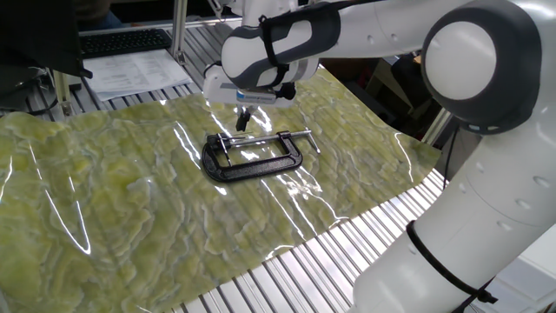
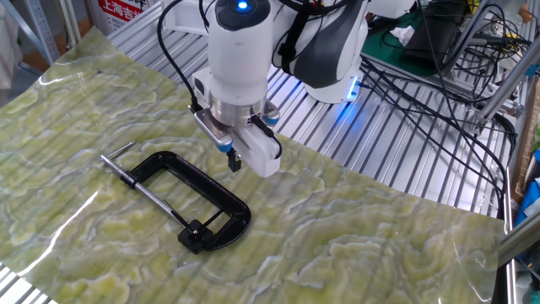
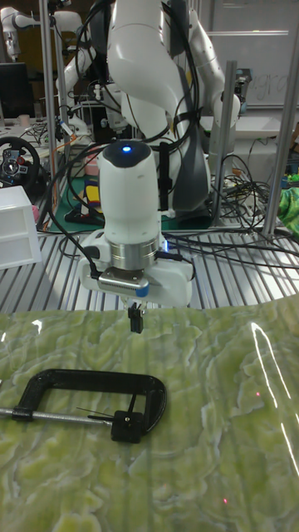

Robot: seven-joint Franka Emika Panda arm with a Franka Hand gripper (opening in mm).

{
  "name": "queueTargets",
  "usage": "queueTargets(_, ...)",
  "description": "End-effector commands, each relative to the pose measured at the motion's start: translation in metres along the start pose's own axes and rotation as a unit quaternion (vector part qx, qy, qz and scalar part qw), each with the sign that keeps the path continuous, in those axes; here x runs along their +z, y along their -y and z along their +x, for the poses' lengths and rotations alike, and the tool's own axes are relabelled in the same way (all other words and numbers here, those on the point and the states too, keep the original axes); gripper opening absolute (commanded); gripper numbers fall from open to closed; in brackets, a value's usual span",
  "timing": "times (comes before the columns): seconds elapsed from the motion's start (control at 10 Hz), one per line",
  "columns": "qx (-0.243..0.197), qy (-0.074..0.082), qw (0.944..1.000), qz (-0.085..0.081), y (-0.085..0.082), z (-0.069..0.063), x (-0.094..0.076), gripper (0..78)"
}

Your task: Turn the hands of a clock

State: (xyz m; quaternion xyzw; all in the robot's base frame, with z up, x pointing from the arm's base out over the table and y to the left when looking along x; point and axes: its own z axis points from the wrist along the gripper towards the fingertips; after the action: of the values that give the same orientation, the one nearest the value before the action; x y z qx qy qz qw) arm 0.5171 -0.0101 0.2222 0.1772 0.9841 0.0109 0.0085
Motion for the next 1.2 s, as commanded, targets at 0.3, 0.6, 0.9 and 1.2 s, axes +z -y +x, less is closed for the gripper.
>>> queueTargets(0.3, -0.009, 0.003, 1.0000, 0.000, -0.002, -0.003, 0.009, 0.0)
queueTargets(0.6, -0.012, 0.009, 0.9999, 0.001, -0.008, -0.011, 0.029, 0.0)
queueTargets(0.9, -0.017, 0.012, 0.9998, -0.001, -0.008, -0.019, 0.044, 0.0)
queueTargets(1.2, -0.029, 0.015, 0.9995, -0.005, -0.005, -0.030, 0.063, 0.0)
